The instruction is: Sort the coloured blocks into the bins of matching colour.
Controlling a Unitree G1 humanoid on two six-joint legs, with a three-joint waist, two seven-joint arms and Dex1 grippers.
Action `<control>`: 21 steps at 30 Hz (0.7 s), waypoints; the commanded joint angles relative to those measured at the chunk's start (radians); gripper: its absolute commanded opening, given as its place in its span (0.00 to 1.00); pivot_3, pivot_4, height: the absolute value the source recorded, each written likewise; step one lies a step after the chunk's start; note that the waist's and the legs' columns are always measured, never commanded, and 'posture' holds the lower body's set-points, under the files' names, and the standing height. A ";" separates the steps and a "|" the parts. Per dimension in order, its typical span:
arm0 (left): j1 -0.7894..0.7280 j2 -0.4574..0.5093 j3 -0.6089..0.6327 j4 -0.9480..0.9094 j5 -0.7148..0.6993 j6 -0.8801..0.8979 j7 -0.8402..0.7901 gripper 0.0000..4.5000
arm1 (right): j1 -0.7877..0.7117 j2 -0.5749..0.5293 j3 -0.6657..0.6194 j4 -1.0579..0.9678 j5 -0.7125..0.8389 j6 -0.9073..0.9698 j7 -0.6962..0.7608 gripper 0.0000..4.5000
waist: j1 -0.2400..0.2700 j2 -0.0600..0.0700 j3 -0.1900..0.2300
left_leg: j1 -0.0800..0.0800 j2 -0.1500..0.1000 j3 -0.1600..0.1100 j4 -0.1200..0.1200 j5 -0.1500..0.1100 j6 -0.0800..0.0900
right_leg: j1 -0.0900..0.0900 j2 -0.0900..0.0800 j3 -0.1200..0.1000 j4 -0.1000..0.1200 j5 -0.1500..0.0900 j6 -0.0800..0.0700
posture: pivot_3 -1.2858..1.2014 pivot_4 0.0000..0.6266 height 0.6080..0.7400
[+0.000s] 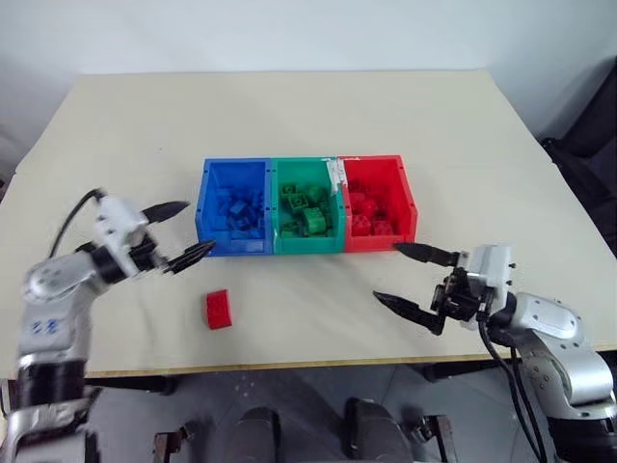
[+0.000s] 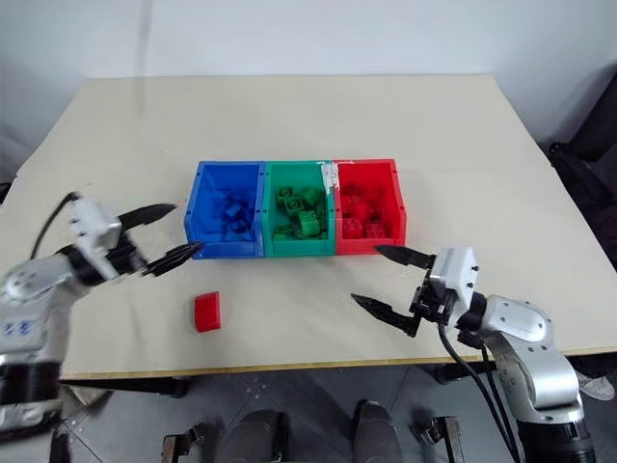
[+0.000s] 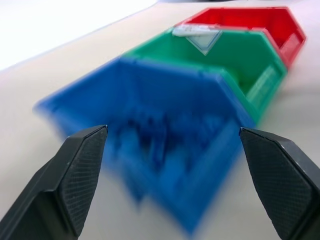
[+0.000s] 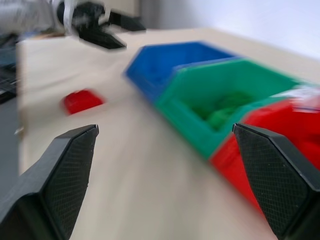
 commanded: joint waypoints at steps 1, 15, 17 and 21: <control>0.120 0.051 0.137 -0.046 -0.036 -0.012 -0.039 1.00 | -0.041 -0.029 0.034 0.032 -0.016 -0.034 0.086 1.00 | 0.007 0.000 0.000 | 0.000 0.000 0.000 0.000 0.000 0.000 | 0.000 0.000 0.000 0.000 0.000 0.000 | 0.52 0.24 1.00; 0.339 0.070 0.042 -0.354 -0.055 0.039 -0.106 1.00 | -0.129 -0.076 0.074 0.160 -0.049 -0.032 0.221 1.00 | 0.031 0.000 0.000 | 0.000 0.000 0.000 0.001 -0.002 0.001 | 0.001 -0.001 -0.001 -0.001 0.000 -0.001 | 0.52 0.24 1.00; 0.280 0.122 -0.048 -0.330 0.012 -0.022 -0.175 1.00 | -0.106 -0.097 0.061 0.156 -0.048 -0.028 0.227 1.00 | 0.031 0.000 0.000 | 0.000 0.000 0.000 0.001 -0.002 0.001 | 0.001 -0.001 -0.001 0.000 0.000 -0.001 | 0.52 0.24 1.00; 0.079 0.204 -0.226 -0.164 0.105 -0.137 -0.313 1.00 | -0.069 -0.123 0.036 0.139 -0.042 -0.027 0.222 1.00 | 0.029 0.001 0.000 | 0.000 -0.001 0.001 0.000 -0.001 0.001 | 0.000 0.000 -0.001 -0.001 0.000 -0.001 | 0.52 0.24 1.00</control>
